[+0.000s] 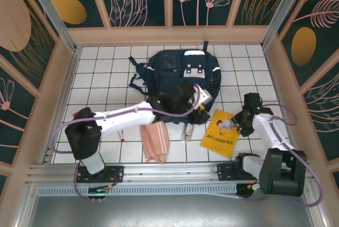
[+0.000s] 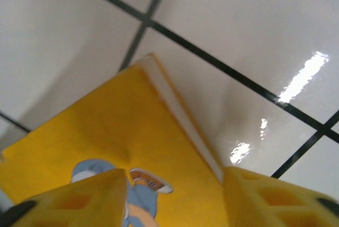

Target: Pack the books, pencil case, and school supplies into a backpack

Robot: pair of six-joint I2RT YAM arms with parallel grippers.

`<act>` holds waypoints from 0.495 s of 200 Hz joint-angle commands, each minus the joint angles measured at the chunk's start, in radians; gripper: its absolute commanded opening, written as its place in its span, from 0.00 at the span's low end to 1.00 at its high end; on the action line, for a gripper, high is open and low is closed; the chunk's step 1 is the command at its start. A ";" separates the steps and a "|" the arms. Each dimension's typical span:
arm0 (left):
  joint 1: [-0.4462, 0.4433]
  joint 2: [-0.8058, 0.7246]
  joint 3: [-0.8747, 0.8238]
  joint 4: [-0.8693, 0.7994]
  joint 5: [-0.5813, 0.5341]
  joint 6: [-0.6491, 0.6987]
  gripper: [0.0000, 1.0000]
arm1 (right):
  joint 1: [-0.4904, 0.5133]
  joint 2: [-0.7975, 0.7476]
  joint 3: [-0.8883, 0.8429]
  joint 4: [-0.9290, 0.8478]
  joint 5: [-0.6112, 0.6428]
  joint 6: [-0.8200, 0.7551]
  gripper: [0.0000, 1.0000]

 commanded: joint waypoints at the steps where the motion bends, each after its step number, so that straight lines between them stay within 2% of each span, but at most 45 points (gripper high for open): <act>1: -0.036 0.119 0.042 -0.029 0.034 -0.261 0.53 | -0.052 0.024 -0.047 0.071 -0.028 -0.021 0.40; 18: -0.052 0.230 0.123 -0.078 0.064 -0.321 0.53 | -0.072 0.056 -0.053 0.113 -0.027 -0.064 0.36; 39: -0.069 0.324 0.195 -0.097 0.041 -0.360 0.54 | -0.108 0.084 -0.073 0.150 -0.037 -0.098 0.32; 99: -0.068 0.387 0.261 -0.191 -0.172 -0.527 0.61 | -0.200 0.158 -0.136 0.264 -0.105 -0.144 0.31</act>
